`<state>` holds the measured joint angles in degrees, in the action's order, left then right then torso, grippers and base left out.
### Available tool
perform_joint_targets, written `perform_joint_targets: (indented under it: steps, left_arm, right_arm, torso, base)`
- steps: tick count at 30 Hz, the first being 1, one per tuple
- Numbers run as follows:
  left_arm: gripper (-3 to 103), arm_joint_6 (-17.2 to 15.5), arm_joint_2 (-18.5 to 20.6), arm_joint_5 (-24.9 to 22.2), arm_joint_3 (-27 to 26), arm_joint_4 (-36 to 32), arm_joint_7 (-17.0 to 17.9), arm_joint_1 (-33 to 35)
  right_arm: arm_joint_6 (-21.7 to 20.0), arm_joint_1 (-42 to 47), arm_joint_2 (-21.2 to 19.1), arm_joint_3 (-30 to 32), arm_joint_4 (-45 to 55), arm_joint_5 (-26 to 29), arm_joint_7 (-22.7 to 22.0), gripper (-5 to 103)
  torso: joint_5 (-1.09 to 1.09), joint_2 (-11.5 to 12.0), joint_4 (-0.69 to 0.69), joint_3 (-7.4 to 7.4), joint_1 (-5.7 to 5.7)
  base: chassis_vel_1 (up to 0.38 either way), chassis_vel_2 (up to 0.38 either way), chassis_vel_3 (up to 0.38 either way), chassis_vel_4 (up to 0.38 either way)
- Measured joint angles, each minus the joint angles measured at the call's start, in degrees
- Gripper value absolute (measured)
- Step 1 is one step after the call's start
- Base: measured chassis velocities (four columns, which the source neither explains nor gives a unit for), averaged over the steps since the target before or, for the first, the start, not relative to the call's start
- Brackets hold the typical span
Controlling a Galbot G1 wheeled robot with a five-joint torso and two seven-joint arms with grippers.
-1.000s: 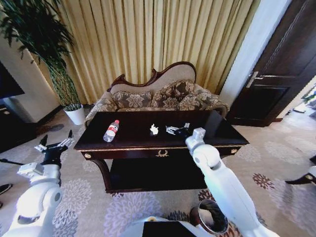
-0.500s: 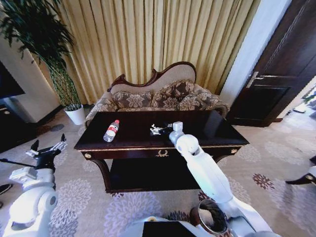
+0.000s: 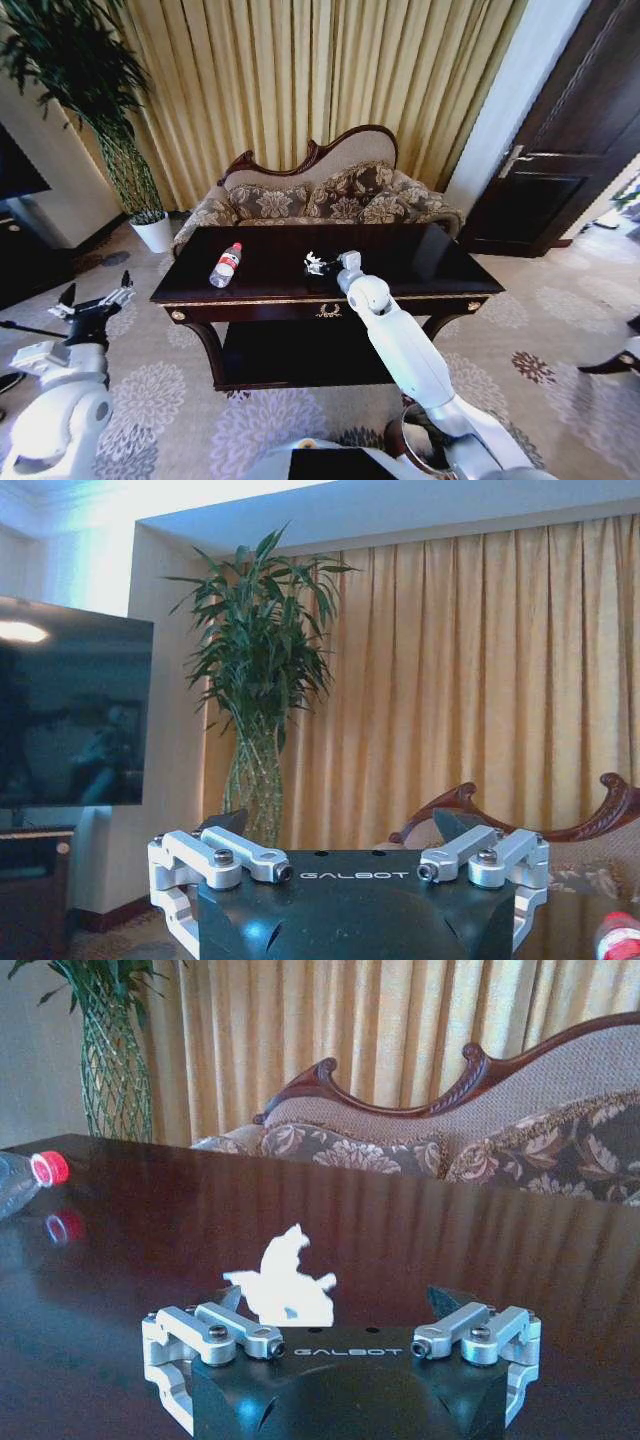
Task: Move to the front of the table and place the trash on the table into the trash bin.
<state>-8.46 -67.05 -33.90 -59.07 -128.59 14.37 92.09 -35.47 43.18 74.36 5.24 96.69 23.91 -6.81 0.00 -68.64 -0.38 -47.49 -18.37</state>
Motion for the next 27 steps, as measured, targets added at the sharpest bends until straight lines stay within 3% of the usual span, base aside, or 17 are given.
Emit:
perform_joint_targets:
  steps: [3, 6, 7, 9, 10, 13, 18, 19, 21, 23, 24, 27]
  left_arm:
    - [100, 0.01, -0.25, -0.07, 0.61, -0.02, -0.03, -0.49]
    - [100, 0.01, -0.37, -0.09, 0.97, -0.28, -0.14, -0.59]
    - [100, 0.01, -0.38, -0.09, 1.04, -0.35, -0.21, -0.59]
    - [100, 0.01, -0.38, -0.12, 1.04, -0.37, -0.23, -0.59]
    - [100, 0.01, -0.34, -0.17, 1.00, -0.37, -0.25, -0.59]
    - [100, 0.01, -0.20, -0.25, 0.81, -0.34, -0.29, -0.55]
    - [100, 0.01, -0.15, -0.28, 0.78, -0.31, -0.33, -0.52]
    - [100, 0.01, -0.15, -0.28, 0.78, -0.31, -0.33, -0.52]
    - [100, 0.01, -0.09, -0.28, 0.85, -0.21, -0.38, -0.57]
    - [100, 0.02, -0.05, -0.28, 0.87, -0.14, -0.40, -0.60]
    - [100, 0.02, 0.09, -0.29, 0.94, 0.04, -0.42, -0.72]
    - [100, 0.03, 0.35, -0.36, 1.00, 0.23, -0.44, -0.95]
  right_arm:
    - [0.31, 1.02, 0.03, 0.45, 0.14, -0.68, 0.01, 102]
    - [0.89, 1.44, 0.32, 0.81, -0.07, -1.20, 0.00, 100]
    - [1.33, 1.60, 0.51, 0.84, -0.29, -1.55, 0.01, 91]
    - [1.49, 1.64, 0.58, 0.85, -0.41, -1.75, 0.01, 91]
    - [1.69, 1.70, 0.70, 0.78, -0.54, -1.97, 0.00, 81]
    - [1.93, 1.76, 1.03, 0.52, -0.67, -2.19, 0.01, 76]
    - [2.47, 1.83, 1.72, -0.03, -1.07, -2.69, 0.01, 54]
    - [2.47, 1.83, 1.72, -0.03, -1.07, -2.69, 0.01, 54]
    - [2.82, 1.91, 1.79, -0.07, -1.23, -2.90, 0.00, 37]
    - [2.90, 1.94, 1.78, -0.06, -1.26, -2.94, 0.01, 37]
    - [3.05, 1.99, 1.73, 0.06, -1.30, -2.99, 0.00, 27]
    - [3.49, 2.08, 1.66, 0.27, -1.43, -3.08, 0.01, 21]
  torso:
    - [0.00, 0.00, -0.01, 0.00, 0.00]
    - [0.00, 0.00, 0.00, 0.01, 0.00]
    - [0.00, 0.00, 0.00, 0.00, 0.00]
    - [0.00, 0.00, 0.01, 0.01, 0.00]
    - [0.00, 0.00, 0.00, 0.00, 0.00]
    - [0.00, 0.00, 0.01, 0.00, 0.00]
    - [0.00, 0.00, 0.01, 0.00, 0.00]
    - [0.00, 0.00, 0.01, 0.00, 0.00]
    - [0.00, 0.00, 0.01, 0.00, 0.00]
    - [0.00, 0.00, 0.00, 0.00, 0.00]
    - [0.00, 0.00, 0.01, 0.00, 0.00]
    - [0.00, 0.00, 0.00, 0.00, 0.00]
  base:
    - [0.000, 0.000, 0.000, 0.000]
    - [0.000, 0.000, 0.000, 0.000]
    - [0.000, 0.000, 0.000, 0.000]
    - [0.000, 0.000, 0.000, 0.000]
    - [0.000, 0.000, 0.000, 0.000]
    - [0.000, 0.000, 0.000, 0.000]
    - [0.000, 0.000, 0.000, 0.000]
    - [0.000, 0.000, 0.000, 0.000]
    - [0.000, 0.000, 0.000, 0.000]
    - [0.000, 0.000, 0.000, 0.000]
    - [0.000, 0.000, 0.000, 0.000]
    - [0.000, 0.000, 0.000, 0.000]
